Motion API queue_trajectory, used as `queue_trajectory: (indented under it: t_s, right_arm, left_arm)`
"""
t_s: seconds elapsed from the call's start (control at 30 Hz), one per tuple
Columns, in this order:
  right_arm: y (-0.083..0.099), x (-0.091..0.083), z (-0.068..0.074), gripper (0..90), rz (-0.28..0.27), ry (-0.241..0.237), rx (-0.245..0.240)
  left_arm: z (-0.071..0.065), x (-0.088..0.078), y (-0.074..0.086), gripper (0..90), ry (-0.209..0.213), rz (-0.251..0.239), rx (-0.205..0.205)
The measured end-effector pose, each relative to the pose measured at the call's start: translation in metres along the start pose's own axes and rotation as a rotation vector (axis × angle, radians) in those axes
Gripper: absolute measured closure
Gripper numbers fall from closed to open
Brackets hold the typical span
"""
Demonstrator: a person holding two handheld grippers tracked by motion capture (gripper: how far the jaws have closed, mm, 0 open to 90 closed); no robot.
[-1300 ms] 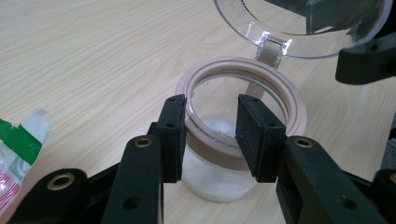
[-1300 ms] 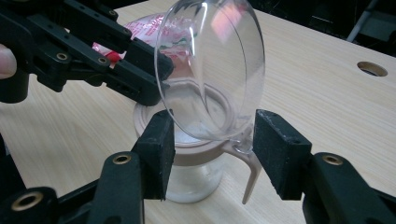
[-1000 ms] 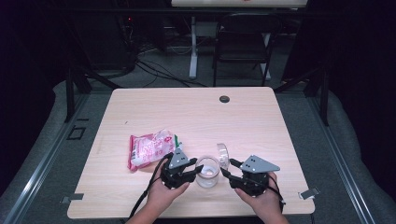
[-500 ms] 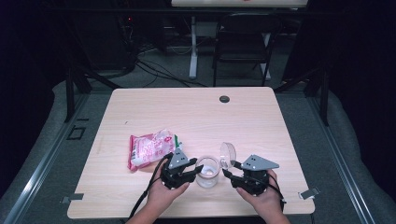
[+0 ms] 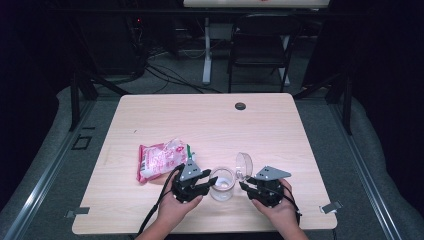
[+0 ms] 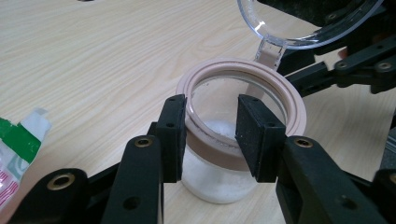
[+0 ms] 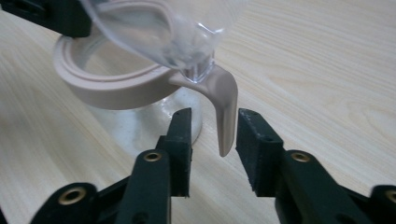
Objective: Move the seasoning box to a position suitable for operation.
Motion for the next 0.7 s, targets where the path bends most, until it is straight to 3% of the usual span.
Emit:
queue_trajectory:
  t_s: [0.13,0.33,0.7]
  right_arm:
    - [0.002,0.006,-0.003,73.2,0.012,-0.001,0.024]
    - [0.002,0.007,-0.003,79.7,0.006,-0.003,0.02]
    - [-0.002,0.012,-0.011,82.7,0.004,-0.001,0.036]
  left_arm:
    - [0.0,0.0,0.0,63.0,0.004,-0.008,-0.014]
    - [-0.003,-0.003,-0.003,60.1,0.022,-0.038,-0.023]
    - [0.01,-0.022,-0.002,58.2,-0.029,-0.061,-0.028]
Point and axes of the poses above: each handheld gripper's, and its own axes: x roughly forward along the jaws, y roughly out of its underside, z roughly to its left, the point moved 6 cm from there along x, roughly forward along the jaws, and after that the axes turned 12 degrees about y, right-handed, at the moved point
